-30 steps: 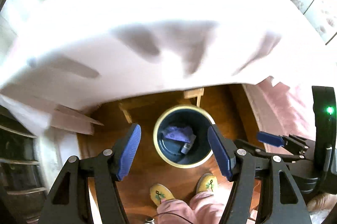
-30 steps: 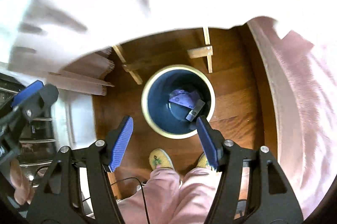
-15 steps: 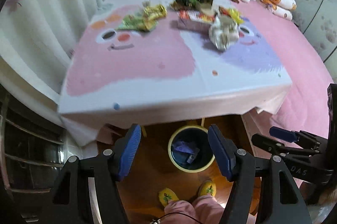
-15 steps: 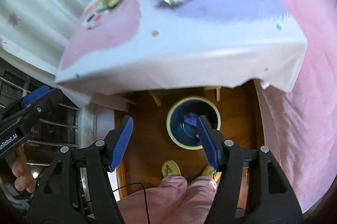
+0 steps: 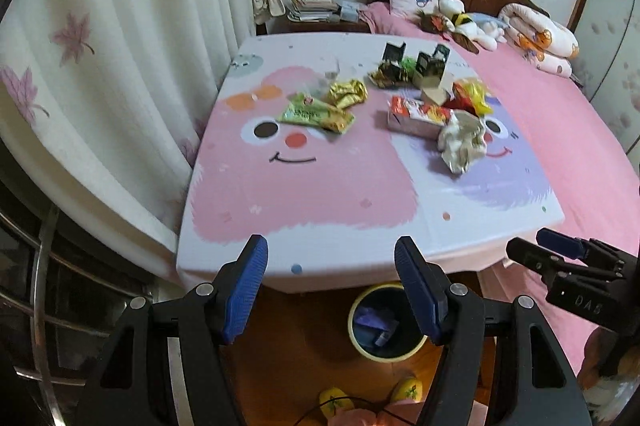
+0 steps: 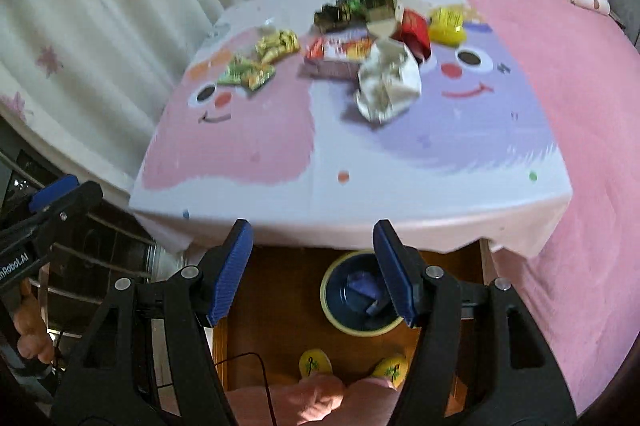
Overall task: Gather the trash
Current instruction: 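Raise both tools back toward the table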
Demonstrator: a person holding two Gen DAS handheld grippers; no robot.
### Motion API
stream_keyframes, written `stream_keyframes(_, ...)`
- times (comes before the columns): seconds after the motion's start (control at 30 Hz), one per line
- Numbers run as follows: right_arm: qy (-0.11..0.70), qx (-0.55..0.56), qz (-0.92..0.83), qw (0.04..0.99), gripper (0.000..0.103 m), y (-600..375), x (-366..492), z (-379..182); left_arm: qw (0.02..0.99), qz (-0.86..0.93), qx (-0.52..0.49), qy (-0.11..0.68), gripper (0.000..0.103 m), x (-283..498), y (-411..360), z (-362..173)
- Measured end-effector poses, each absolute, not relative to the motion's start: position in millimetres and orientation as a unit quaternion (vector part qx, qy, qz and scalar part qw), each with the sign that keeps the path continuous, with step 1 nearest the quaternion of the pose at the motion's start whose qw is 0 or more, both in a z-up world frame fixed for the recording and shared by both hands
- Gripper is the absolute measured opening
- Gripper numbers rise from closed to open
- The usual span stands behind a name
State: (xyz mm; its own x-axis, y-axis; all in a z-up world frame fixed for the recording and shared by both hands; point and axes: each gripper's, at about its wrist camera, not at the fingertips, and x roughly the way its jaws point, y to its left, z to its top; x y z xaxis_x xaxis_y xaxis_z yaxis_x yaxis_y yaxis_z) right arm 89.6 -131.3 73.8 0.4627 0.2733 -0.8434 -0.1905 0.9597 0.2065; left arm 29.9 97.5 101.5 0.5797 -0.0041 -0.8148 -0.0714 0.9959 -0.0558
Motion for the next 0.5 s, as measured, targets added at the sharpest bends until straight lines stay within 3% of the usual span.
stream_keyframes(0.5, 0.471, 0.009, 0.167, 0.866, 0.06, -109, 161, 96, 0.876, 0.041, -0.049, 0.478, 0.067, 68, 102, 84)
